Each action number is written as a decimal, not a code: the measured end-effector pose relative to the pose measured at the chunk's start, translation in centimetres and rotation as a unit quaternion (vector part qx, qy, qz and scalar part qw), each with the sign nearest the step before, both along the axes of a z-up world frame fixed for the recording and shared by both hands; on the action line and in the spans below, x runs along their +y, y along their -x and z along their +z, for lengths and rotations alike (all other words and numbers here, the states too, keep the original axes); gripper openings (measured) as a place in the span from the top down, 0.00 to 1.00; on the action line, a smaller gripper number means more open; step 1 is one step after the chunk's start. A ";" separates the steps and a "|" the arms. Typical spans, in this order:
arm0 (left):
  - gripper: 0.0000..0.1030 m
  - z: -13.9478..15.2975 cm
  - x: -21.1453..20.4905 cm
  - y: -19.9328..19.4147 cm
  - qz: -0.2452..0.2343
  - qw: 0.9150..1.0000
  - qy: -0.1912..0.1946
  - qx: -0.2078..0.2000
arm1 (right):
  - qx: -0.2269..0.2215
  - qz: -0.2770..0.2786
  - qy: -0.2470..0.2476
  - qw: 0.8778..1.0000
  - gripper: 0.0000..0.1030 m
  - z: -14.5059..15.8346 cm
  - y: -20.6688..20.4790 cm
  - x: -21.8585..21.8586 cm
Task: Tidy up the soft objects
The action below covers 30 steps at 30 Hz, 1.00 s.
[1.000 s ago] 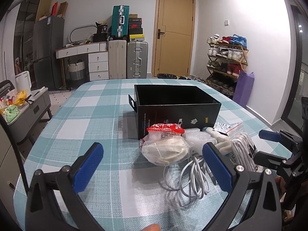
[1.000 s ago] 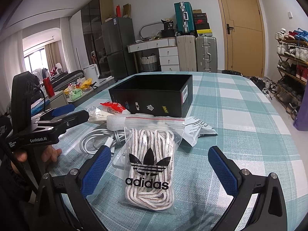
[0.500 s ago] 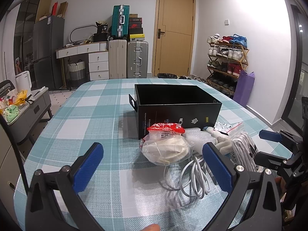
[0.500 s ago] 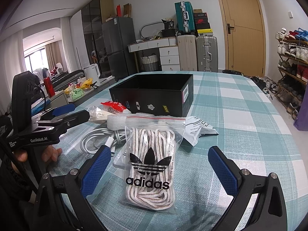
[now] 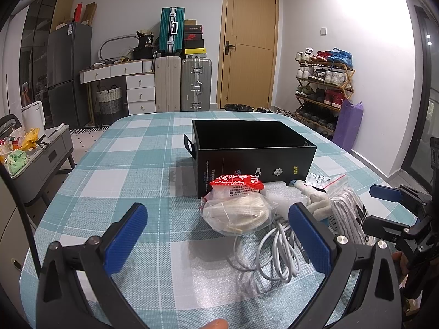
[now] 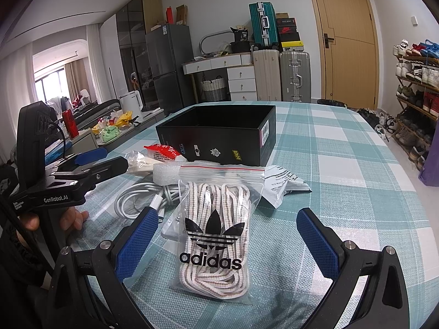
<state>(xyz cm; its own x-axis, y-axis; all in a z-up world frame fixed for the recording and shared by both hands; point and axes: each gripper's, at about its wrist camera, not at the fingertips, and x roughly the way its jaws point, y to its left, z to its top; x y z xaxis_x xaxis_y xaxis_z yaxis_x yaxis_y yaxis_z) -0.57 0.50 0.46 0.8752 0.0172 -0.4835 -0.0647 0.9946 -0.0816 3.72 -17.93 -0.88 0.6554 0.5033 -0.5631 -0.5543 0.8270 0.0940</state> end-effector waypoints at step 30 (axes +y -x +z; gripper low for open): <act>0.00 0.0 -0.3 -0.5 -0.003 1.000 -0.012 0.012 | 0.003 -0.007 0.014 1.000 0.00 -0.1 -0.2 0.3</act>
